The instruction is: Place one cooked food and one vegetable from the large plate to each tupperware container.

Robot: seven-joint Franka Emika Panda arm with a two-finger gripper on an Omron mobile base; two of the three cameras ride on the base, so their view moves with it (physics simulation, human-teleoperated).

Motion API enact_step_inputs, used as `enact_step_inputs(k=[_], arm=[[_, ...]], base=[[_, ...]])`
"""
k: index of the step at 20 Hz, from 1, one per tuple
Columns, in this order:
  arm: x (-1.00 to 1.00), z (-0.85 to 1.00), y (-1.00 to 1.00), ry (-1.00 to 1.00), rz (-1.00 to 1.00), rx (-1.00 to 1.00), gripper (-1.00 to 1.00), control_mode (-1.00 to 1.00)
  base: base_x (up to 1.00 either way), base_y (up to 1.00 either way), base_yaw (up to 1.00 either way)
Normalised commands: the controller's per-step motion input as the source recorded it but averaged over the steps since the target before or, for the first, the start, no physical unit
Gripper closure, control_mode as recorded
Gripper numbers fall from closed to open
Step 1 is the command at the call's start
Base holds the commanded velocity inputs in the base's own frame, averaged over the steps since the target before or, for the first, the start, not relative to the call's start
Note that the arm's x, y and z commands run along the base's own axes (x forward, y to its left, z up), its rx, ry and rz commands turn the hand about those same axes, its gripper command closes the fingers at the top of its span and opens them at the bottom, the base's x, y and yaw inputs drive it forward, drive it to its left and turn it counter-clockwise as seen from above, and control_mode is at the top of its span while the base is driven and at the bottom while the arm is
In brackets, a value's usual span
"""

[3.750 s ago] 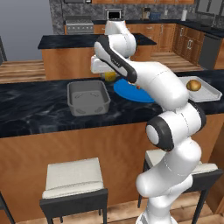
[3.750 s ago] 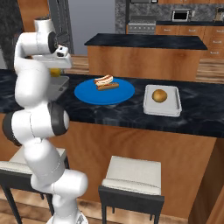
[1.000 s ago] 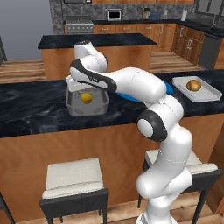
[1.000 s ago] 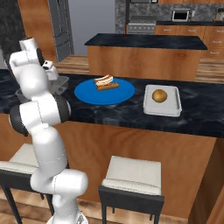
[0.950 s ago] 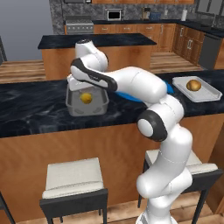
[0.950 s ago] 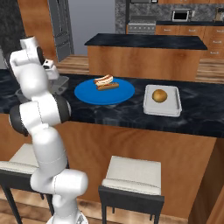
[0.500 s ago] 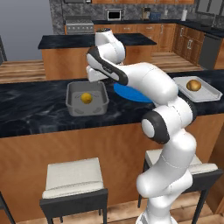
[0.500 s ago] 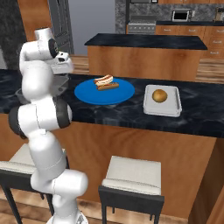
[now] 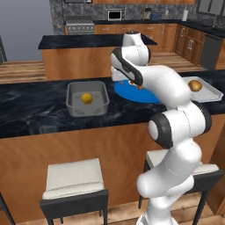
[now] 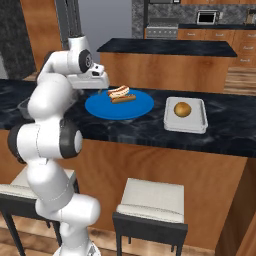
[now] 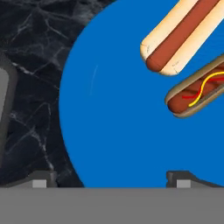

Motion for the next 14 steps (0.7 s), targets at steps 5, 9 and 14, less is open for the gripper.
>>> enact_step_inputs(k=[5, 9, 14], arm=[[0.00, 0.09, -0.48, 0.00, -0.19, 0.00, -1.00, -1.00], [0.11, 0.25, -0.29, 0.01, -0.21, 0.00, -1.00, -1.00], [0.22, 0.08, -0.25, 0.12, -0.23, 0.00, -1.00, -1.00]], base=[[0.00, 0.00, 0.00], [0.00, 0.00, 0.00], [0.00, 0.00, 0.00]])
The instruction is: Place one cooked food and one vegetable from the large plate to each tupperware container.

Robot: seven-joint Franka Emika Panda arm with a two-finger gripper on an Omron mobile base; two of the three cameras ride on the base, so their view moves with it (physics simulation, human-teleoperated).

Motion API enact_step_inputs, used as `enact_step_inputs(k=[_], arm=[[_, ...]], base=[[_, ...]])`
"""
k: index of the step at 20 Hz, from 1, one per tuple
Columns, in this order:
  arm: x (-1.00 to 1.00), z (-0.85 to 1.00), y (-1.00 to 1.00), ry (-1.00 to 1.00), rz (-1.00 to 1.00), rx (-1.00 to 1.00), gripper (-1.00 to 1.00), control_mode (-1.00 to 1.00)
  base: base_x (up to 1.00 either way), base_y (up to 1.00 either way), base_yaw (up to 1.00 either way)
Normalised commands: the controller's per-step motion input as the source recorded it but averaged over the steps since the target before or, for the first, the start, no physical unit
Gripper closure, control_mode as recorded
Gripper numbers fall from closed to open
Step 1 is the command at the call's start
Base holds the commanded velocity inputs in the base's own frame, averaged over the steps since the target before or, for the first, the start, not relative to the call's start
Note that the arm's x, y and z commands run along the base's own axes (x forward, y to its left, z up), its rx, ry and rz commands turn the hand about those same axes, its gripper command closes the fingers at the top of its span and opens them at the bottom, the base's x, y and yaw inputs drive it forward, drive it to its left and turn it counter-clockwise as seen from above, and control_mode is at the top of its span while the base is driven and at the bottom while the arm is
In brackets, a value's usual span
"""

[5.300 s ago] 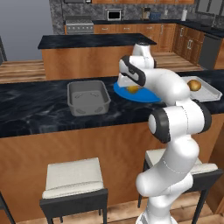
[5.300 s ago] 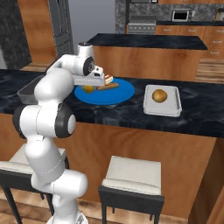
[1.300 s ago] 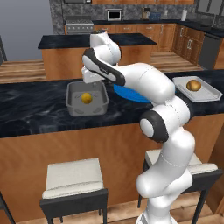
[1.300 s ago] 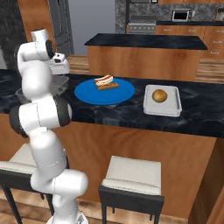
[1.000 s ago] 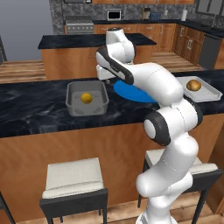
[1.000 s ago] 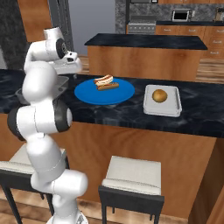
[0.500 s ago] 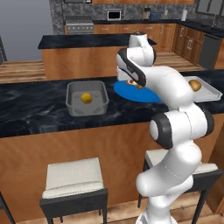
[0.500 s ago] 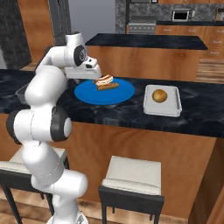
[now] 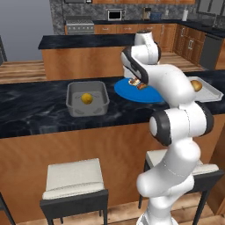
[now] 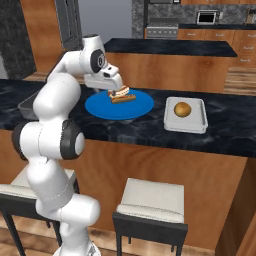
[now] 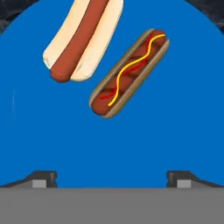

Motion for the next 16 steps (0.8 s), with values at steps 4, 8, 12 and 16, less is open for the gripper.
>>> enact_step_inputs(k=[4, 8, 12, 16], arm=[[0.27, -0.14, -0.47, 0.18, -0.33, 0.04, -1.00, -1.00], [0.07, -0.19, -0.63, 0.06, -0.30, 0.11, -1.00, -1.00], [0.20, -0.14, -0.41, 0.00, -0.27, 0.14, -1.00, -1.00], [0.52, 0.00, -0.19, 0.07, -0.26, 0.09, -1.00, -1.00]], base=[[0.00, 0.00, 0.00], [0.00, 0.00, 0.00], [0.00, 0.00, 0.00], [0.00, 0.00, 0.00]])
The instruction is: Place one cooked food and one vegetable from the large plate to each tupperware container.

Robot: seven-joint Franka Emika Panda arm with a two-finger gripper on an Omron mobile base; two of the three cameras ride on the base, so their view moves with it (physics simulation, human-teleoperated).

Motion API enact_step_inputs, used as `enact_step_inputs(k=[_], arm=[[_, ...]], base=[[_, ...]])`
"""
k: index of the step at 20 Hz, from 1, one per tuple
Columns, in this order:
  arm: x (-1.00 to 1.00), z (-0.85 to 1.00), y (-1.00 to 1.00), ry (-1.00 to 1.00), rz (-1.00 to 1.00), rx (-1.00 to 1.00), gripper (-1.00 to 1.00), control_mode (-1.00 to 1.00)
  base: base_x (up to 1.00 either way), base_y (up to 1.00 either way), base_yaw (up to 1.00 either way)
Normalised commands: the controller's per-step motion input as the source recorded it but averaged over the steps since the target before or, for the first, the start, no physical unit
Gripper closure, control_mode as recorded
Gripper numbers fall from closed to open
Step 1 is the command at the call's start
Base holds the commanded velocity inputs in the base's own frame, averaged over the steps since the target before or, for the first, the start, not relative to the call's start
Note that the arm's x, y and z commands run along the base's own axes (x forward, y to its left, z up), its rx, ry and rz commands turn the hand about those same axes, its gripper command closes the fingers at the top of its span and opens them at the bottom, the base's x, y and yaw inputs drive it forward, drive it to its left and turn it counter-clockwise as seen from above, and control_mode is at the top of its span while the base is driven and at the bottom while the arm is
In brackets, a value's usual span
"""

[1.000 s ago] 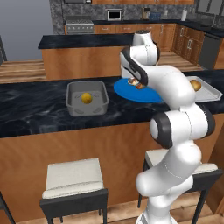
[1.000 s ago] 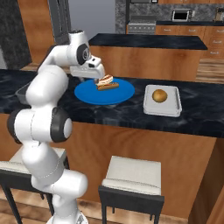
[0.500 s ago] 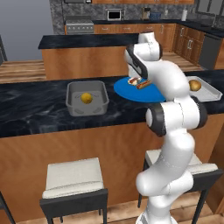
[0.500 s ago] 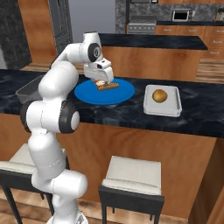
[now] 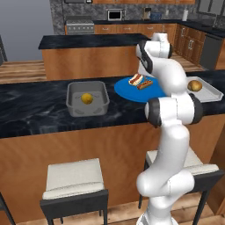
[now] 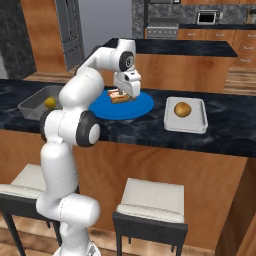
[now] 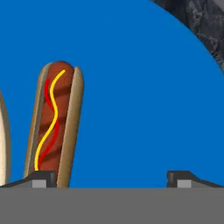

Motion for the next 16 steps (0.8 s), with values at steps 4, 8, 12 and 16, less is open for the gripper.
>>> enact_step_inputs(k=[4, 8, 12, 16], arm=[[0.38, 0.00, 0.01, 0.06, -0.22, 0.00, -1.00, -1.00], [0.45, -0.04, 0.00, 0.10, -0.19, 0.00, -1.00, -1.00], [0.37, -0.11, 0.00, 0.08, -0.17, 0.00, -1.00, -1.00], [0.06, -0.27, 0.00, -0.01, -0.07, 0.00, -1.00, -1.00]], base=[[0.00, 0.00, 0.00], [0.00, 0.00, 0.00], [0.00, 0.00, 0.00], [0.00, 0.00, 0.00]])
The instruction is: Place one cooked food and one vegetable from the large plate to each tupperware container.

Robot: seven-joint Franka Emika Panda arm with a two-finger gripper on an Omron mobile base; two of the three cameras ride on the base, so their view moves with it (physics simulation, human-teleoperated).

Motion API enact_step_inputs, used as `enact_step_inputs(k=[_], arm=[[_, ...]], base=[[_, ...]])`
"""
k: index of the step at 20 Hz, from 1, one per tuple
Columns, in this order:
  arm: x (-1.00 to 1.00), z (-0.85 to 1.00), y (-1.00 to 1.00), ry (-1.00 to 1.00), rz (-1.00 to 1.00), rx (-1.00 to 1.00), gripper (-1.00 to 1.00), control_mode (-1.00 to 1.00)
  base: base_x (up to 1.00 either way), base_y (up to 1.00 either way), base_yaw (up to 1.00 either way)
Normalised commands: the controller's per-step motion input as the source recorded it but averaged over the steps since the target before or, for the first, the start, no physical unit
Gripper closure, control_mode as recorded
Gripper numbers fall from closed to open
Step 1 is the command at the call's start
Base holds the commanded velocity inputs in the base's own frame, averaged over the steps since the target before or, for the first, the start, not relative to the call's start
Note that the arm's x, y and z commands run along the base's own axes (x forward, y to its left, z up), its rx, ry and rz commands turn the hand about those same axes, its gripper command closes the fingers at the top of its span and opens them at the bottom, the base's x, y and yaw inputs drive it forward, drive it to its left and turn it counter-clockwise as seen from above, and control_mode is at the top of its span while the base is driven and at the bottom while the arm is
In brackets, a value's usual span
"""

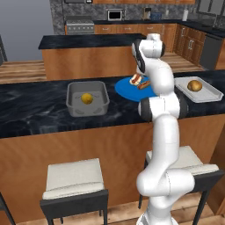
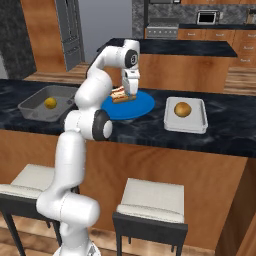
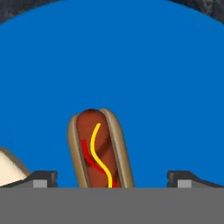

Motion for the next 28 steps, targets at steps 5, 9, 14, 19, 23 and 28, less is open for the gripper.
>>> enact_step_inputs(k=[5, 9, 14, 19, 23, 28], arm=[[-0.04, -0.21, 0.00, -0.20, 0.03, 0.00, -1.00, -1.00], [-0.34, -0.35, 0.00, -0.17, 0.08, 0.00, -1.00, -1.00], [-0.39, -0.42, 0.00, -0.22, 0.13, 0.00, -1.00, -1.00], [-0.32, -0.59, 0.02, -0.14, 0.12, 0.00, -1.00, -1.00], [0.01, -0.49, 0.04, -0.07, 0.10, -0.03, -1.00, -1.00], [0.14, -0.07, 0.04, 0.10, 0.04, -0.07, -1.00, -1.00]], base=[[0.00, 0.00, 0.00], [0.00, 0.00, 0.00], [0.00, 0.00, 0.00], [0.00, 0.00, 0.00], [0.00, 0.00, 0.00], [0.00, 0.00, 0.00]])
